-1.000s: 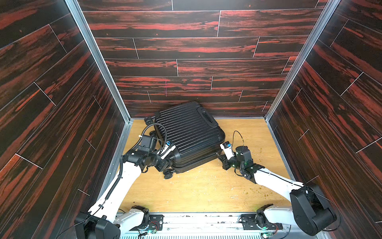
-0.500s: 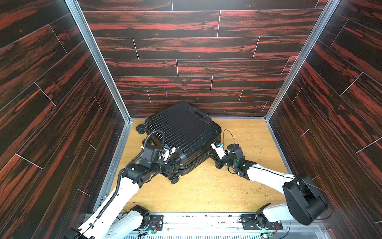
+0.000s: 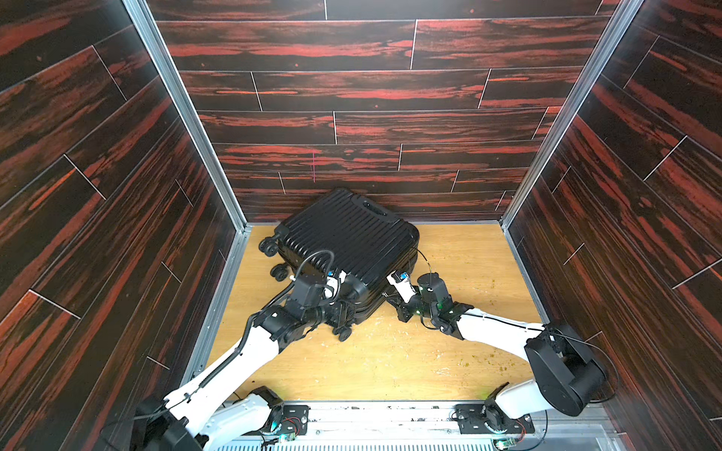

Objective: Close the suitcase zippers
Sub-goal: Zip the zipper on the suitcase.

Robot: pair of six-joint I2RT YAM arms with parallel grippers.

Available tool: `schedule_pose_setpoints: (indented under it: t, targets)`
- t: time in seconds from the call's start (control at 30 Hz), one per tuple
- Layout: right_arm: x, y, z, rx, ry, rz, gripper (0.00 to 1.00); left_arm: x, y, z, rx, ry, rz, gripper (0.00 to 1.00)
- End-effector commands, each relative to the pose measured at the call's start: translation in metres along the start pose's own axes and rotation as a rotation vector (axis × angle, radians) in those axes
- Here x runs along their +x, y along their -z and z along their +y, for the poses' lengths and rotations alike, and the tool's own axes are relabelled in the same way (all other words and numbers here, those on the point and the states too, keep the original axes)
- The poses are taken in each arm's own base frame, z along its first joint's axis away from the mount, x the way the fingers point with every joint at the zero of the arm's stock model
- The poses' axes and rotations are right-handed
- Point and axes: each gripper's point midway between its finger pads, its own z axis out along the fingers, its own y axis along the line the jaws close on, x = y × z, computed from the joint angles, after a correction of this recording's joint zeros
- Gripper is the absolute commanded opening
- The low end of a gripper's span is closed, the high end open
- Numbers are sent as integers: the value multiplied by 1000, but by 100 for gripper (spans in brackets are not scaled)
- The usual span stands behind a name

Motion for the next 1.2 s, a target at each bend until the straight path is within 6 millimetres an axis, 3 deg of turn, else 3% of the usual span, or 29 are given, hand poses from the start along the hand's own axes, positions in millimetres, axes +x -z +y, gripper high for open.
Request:
schedule_pose_setpoints:
  t: [0.0, 0.47, 0.83, 0.93, 0.97, 1.17]
  targets:
    - [-15, -2, 21, -70, 32, -38, 0, -60, 9, 1, -48, 32, -215, 21]
    - [-13, 8, 52, -123, 40, -65, 0, -84, -3, -1, -64, 73, -292, 21]
    - [-16, 12, 86, -190, 36, -114, 0, -91, -23, -27, 33, 57, -265, 21]
    - [-14, 13, 85, -176, 18, -114, 0, -90, -27, -37, 73, 39, -243, 21]
    - [-12, 13, 82, -157, 10, -113, 0, -89, -29, -40, 82, 32, -232, 24]
    - [4, 12, 61, -45, -28, -82, 0, -82, -20, -31, -11, -20, -181, 68]
